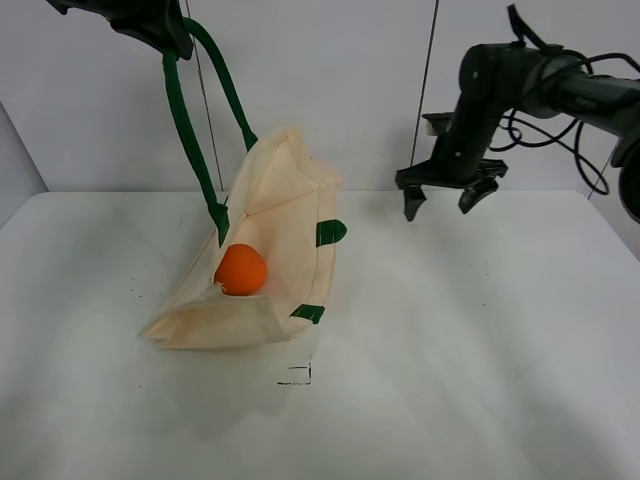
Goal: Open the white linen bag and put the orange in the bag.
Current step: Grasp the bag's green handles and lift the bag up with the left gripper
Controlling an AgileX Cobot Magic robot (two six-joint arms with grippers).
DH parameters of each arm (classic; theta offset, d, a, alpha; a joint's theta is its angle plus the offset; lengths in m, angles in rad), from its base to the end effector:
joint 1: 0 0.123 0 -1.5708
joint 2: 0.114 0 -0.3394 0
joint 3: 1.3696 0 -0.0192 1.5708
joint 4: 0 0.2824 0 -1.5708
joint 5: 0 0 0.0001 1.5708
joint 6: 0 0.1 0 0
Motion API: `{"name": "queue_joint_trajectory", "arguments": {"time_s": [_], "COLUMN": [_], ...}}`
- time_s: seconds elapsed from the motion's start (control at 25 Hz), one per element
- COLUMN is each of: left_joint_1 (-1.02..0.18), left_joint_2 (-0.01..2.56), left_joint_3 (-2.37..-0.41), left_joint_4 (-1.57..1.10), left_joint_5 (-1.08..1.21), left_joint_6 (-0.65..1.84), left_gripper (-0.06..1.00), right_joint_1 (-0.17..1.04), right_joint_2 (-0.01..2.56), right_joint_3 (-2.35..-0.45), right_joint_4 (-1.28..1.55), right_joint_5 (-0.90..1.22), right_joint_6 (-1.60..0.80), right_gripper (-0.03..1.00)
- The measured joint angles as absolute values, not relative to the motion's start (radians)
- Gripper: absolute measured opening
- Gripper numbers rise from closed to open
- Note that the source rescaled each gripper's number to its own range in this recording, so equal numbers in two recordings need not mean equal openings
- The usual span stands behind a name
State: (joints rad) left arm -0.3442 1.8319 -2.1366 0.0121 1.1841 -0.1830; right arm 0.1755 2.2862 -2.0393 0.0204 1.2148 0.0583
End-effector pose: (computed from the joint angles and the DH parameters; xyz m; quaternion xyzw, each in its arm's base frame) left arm 0.4222 -0.1502 0.4932 0.0745 0.9222 -0.0931 0.3680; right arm 0.5428 0.0982 0.2282 -0.0557 0.9936 0.0212 0.0962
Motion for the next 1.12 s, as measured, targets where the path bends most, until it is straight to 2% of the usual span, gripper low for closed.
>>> {"name": "queue_joint_trajectory", "arguments": {"time_s": [0.28, 0.6, 0.76, 1.12], "left_joint_1": [-0.344, -0.344, -0.344, -0.344], "left_joint_2": [1.832, 1.832, 1.832, 1.832], "left_joint_3": [-2.137, -2.137, -2.137, -2.137], "left_joint_4": [0.012, 0.012, 0.012, 0.012], "left_joint_5": [1.184, 1.184, 1.184, 1.184], "left_joint_6": [-0.183, -0.183, -0.183, -0.183], "left_gripper": [0.0, 0.0, 0.0, 0.0], "right_joint_1": [0.013, 0.006, 0.006, 0.006], "right_joint_2": [2.286, 2.249, 2.106, 1.572], "right_joint_3": [-2.039, -1.993, -1.821, -1.238], "right_joint_4": [0.016, 0.028, 0.027, 0.028], "right_joint_5": [1.218, 1.217, 1.216, 1.217], "right_joint_6": [0.05, 0.022, 0.012, 0.009], "right_gripper": [1.0, 1.0, 1.0, 1.0]}}
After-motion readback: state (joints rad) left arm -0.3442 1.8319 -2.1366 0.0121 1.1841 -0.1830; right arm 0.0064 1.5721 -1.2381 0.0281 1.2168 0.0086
